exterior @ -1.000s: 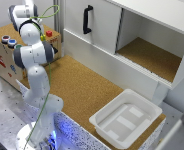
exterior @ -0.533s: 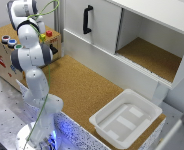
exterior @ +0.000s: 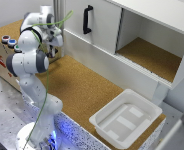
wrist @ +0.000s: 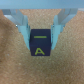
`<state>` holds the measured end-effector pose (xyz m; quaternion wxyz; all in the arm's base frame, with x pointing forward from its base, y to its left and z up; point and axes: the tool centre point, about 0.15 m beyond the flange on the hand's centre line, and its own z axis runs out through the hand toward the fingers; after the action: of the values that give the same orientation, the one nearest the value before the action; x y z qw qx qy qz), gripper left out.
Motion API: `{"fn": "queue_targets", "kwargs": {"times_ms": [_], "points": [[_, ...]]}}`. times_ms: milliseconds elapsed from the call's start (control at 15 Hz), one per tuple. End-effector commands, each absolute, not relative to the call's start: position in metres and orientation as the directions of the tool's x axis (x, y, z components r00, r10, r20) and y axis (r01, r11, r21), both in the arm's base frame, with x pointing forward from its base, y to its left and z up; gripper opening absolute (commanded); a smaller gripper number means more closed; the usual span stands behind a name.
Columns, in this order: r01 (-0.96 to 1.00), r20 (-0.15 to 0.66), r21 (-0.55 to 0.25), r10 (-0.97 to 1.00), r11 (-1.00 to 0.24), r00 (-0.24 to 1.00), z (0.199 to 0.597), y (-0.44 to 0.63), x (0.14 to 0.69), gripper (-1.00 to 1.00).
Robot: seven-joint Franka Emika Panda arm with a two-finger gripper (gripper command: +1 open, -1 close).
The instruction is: Place the purple object on the table
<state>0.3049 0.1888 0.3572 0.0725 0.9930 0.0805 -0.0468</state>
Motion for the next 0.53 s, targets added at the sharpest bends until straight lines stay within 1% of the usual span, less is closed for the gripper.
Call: {"fn": "queue_targets", "kwargs": {"times_ms": [0, 133, 200, 333, 400, 467], "points": [[0.161, -0.007, 0.028, 0.161, -0.986, 0.987, 0.279, 0.13, 0.294, -1.0], [0.138, 0.018, -0.023, 0.138, -0.99, 0.99, 0.253, 0.117, 0.296, -1.0], [0.135, 0.035, -0.012, 0.134, -0.991, 0.99, 0.245, 0.115, 0.298, -1.0], [0.08, 0.07, -0.065, 0.076, -0.995, 0.995, 0.234, 0.105, 0.307, -1.0], [0.056, 0.079, -0.117, 0.047, -0.992, 0.996, 0.226, 0.102, 0.315, -1.0], [0.043, 0.081, -0.146, 0.032, -0.988, 0.996, 0.222, 0.103, 0.326, -1.0]]}}
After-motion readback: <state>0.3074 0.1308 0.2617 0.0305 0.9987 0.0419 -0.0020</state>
